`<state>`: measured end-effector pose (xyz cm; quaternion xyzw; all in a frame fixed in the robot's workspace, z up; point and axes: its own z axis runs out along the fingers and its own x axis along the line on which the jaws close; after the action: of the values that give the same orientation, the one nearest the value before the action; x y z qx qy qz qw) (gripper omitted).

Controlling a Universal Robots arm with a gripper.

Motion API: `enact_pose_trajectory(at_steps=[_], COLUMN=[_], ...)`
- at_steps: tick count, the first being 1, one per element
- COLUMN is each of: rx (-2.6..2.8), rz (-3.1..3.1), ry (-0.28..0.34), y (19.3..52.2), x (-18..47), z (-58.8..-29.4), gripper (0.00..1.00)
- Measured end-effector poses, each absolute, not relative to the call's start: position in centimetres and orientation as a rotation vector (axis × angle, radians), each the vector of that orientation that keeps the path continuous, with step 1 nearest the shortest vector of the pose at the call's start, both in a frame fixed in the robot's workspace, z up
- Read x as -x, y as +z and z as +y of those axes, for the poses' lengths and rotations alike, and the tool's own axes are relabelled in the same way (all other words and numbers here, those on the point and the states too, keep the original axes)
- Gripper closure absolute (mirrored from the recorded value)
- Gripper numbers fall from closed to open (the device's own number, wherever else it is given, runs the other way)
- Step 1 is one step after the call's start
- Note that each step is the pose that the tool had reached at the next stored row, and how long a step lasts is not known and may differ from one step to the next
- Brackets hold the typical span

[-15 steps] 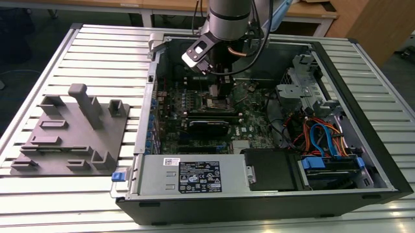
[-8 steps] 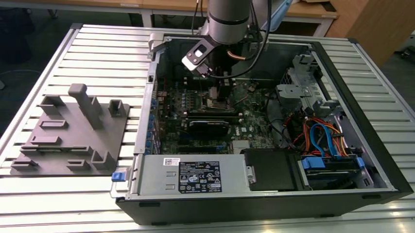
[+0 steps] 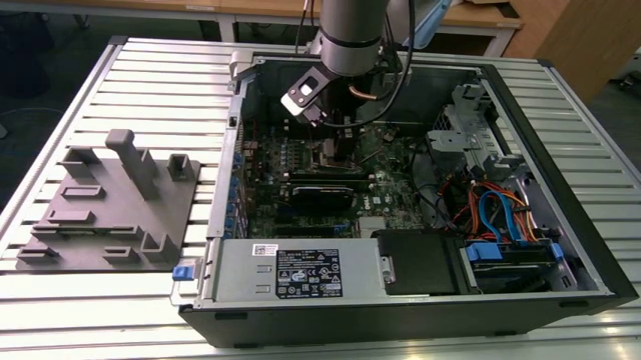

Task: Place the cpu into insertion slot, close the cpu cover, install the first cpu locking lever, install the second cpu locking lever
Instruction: 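Place the cpu into insertion slot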

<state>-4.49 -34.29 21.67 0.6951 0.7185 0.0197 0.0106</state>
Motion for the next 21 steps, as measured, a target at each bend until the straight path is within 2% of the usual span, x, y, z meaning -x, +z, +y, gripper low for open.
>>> enact_pose_trajectory(at_steps=[21], rx=[-2.189], rz=[2.223], ry=[0.060], y=[20.1], x=[4.6], z=[-33.9], gripper=[0.46])
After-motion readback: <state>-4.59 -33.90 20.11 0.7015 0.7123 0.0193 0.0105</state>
